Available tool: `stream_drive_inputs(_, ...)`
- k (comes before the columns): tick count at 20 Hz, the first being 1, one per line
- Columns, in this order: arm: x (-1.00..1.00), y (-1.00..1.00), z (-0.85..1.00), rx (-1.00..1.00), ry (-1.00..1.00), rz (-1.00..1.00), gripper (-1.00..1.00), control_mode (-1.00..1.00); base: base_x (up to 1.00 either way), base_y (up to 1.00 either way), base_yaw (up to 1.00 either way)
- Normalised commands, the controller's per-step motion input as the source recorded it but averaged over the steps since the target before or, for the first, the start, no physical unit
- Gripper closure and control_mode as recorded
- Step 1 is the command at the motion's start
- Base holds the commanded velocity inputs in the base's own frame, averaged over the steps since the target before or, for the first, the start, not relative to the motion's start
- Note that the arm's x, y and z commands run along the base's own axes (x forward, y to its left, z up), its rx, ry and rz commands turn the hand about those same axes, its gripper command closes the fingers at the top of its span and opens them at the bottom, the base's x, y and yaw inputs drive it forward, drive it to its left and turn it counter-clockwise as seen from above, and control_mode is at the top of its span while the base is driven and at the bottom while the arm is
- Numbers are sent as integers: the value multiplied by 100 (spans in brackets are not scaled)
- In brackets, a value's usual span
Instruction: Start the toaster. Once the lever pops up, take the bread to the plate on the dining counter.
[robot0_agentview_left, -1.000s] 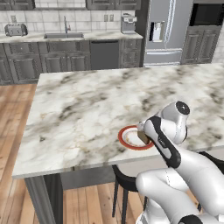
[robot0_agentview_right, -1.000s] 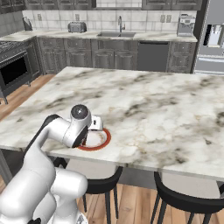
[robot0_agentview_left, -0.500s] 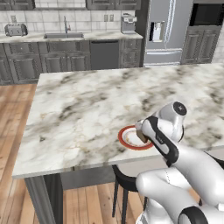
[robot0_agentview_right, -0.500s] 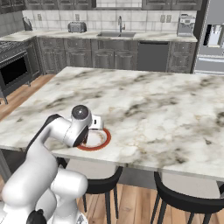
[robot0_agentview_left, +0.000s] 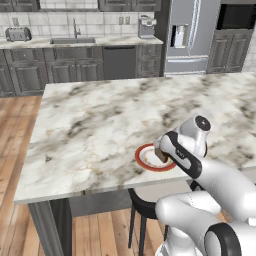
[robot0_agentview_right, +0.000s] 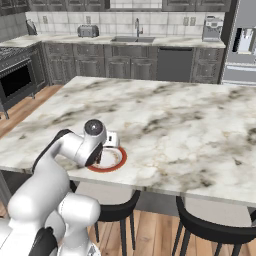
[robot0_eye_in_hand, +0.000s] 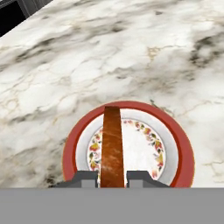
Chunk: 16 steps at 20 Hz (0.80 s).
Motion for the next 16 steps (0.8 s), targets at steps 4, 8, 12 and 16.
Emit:
stream_drive_inputs(4, 3, 0, -22, 0, 0, 0, 100, -100, 0, 0, 0)
stream_drive_inputs(8, 0, 0, -26, 0, 0, 0, 100, -100, 0, 0, 0)
stream_drive_inputs(12, 5, 0, -19, 0, 0, 0, 100, -100, 0, 0, 0)
stream_drive_inputs(16, 20, 0, 0, 0, 0, 0, 100, -100, 0, 0, 0)
